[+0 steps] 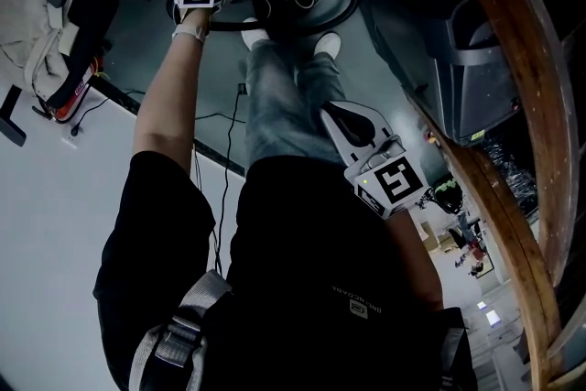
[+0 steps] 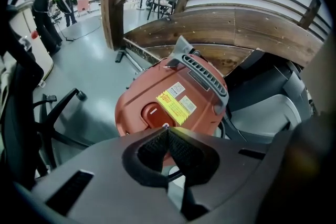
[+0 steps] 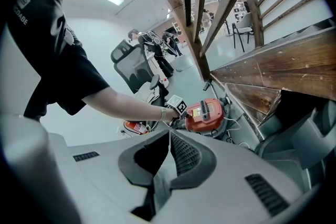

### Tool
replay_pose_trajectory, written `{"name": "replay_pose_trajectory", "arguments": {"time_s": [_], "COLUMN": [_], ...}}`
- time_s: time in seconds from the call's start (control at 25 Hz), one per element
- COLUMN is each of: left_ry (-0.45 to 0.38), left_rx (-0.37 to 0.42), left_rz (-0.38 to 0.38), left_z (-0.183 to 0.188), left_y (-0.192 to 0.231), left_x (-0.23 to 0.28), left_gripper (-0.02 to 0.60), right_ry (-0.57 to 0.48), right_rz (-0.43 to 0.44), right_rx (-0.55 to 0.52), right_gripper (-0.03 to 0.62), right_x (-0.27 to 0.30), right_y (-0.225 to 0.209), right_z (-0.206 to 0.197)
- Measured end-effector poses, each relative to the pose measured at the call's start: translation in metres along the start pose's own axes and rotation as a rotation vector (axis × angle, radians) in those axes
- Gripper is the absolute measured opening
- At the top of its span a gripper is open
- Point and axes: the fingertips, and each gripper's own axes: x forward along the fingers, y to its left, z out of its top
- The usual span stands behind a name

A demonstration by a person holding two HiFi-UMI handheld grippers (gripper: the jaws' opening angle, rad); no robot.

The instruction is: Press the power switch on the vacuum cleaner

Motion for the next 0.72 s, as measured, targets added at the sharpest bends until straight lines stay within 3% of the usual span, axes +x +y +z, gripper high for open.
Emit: {"name": "replay_pose_trajectory", "arguments": {"time_s": [0.36, 0.72], "left_ry": [0.03, -0.027], "left_rx": [0.052, 0.155], "left_rz": [0.016, 0.042], "left_z": [0.004, 0.041], "left_y": [-0.018, -0.057], "left_x": [-0.028, -0.094], "left_gripper": [0.015, 0.015], "right_ry": [-0.068, -0.15], "right_rz": [-0.033, -0.054], "right_rx": [0.008, -0.01], "right_gripper": [0.029, 0.031], "right_x": [-0.026, -0.059], "right_y": [-0.002, 0.002], "right_z": [0.012, 0.036]}}
